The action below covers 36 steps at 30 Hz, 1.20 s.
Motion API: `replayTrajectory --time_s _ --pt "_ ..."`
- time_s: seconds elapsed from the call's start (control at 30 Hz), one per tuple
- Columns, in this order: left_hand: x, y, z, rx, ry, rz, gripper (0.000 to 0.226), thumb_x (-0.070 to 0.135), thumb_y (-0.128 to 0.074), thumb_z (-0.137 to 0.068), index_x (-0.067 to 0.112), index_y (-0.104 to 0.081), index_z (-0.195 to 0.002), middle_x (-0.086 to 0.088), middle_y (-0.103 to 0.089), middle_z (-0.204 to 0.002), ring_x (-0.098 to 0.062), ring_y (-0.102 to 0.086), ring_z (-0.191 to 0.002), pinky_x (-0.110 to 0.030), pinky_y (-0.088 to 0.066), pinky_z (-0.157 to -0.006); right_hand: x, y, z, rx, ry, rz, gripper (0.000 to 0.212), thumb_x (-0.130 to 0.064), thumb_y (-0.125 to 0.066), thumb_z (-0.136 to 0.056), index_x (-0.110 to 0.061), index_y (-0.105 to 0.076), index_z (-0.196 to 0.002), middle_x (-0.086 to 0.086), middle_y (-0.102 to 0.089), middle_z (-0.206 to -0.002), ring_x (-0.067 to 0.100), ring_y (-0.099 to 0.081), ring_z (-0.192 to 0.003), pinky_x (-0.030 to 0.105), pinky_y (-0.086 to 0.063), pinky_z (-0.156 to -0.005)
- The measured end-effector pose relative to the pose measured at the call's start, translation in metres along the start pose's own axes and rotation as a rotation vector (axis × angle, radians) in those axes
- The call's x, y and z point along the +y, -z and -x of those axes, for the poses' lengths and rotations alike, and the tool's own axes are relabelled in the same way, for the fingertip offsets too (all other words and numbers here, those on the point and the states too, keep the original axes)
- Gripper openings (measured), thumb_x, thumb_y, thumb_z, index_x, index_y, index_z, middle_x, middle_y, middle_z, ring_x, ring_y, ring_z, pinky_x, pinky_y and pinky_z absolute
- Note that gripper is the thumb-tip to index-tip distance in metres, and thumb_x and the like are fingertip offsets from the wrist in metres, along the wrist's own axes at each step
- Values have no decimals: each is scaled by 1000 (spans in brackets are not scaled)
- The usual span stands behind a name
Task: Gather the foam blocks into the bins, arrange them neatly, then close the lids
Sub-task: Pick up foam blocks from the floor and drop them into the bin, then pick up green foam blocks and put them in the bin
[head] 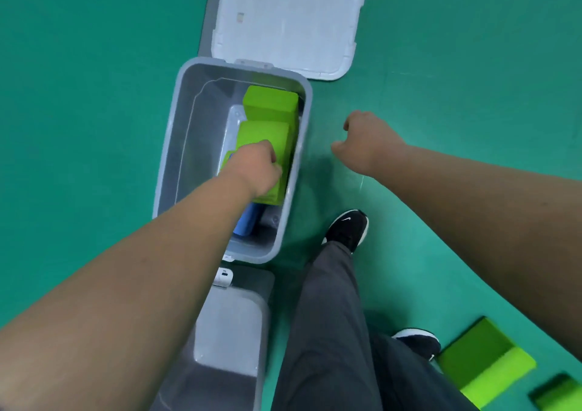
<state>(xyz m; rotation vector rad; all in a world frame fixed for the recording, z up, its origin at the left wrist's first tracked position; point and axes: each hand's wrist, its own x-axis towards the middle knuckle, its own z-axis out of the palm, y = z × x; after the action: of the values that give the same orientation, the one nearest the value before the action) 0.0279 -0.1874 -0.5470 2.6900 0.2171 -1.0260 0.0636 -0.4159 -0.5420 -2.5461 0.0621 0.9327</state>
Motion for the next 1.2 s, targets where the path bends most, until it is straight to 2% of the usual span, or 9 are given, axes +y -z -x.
replayTrajectory --time_s 0.07,0.27,0.4,0.53,0.7,0.83,0.97,1.2 --pt "42 -5 -7 -32 -77 -43 24 22 -56 -95 12 -65 -115 -13 -69 -115 -34 -61 -108 -32 -44 -78 39 12 9 22 -75 -47 54 -39 -59 -87 -8 -55 -132 15 -58 -133 38 -59 -117 47 -53 -97" --pt "192 -26 -19 -119 -346 -275 23 21 -52 -93 14 -65 -111 -12 -71 -111 -34 -64 -107 -34 -50 -84 174 41 57 144 -341 -212 52 -37 -60 -89 -9 -54 -132 14 -56 -133 38 -57 -120 47 -51 -99" --pt "293 -56 -10 -160 -517 -434 21 20 -51 -96 14 -63 -112 -10 -68 -109 -30 -58 -96 -31 -45 -76 266 41 108 258 -525 -349 51 -37 -59 -89 -8 -55 -131 15 -57 -132 39 -58 -120 46 -52 -99" --pt "384 -110 14 -205 -721 -626 24 23 -53 -97 13 -65 -114 -13 -70 -112 -33 -63 -103 -30 -45 -77 353 15 186 322 -708 -482 52 -39 -58 -89 -7 -58 -130 19 -57 -132 40 -57 -121 45 -50 -103" --pt "476 -196 82 -264 -948 -842 25 25 -53 -97 14 -65 -116 -14 -71 -112 -34 -64 -105 -32 -49 -80 432 -56 309 415 -996 -674 48 -38 -56 -90 -10 -60 -128 17 -55 -131 40 -56 -120 44 -50 -100" --pt "515 -282 150 -345 -1104 -967 23 26 -53 -97 14 -66 -112 -13 -71 -112 -34 -64 -103 -34 -52 -82 462 -142 402 443 -1206 -831 49 -37 -56 -91 -8 -58 -130 19 -54 -133 41 -55 -122 45 -49 -103" --pt "522 -368 220 -421 -1227 -1089 24 27 -51 -96 17 -65 -114 -11 -71 -112 -33 -63 -100 -33 -51 -80 474 -234 468 398 -1343 -1002 53 -41 -55 -90 -9 -58 -131 18 -53 -134 42 -55 -122 47 -50 -102" --pt "496 -485 315 -544 -1340 -1280 27 26 -53 -98 15 -65 -120 -14 -71 -113 -35 -65 -103 -33 -50 -79 481 -341 536 348 -1384 -1195 52 -37 -56 -90 -8 -55 -133 18 -50 -133 43 -53 -123 48 -49 -102"
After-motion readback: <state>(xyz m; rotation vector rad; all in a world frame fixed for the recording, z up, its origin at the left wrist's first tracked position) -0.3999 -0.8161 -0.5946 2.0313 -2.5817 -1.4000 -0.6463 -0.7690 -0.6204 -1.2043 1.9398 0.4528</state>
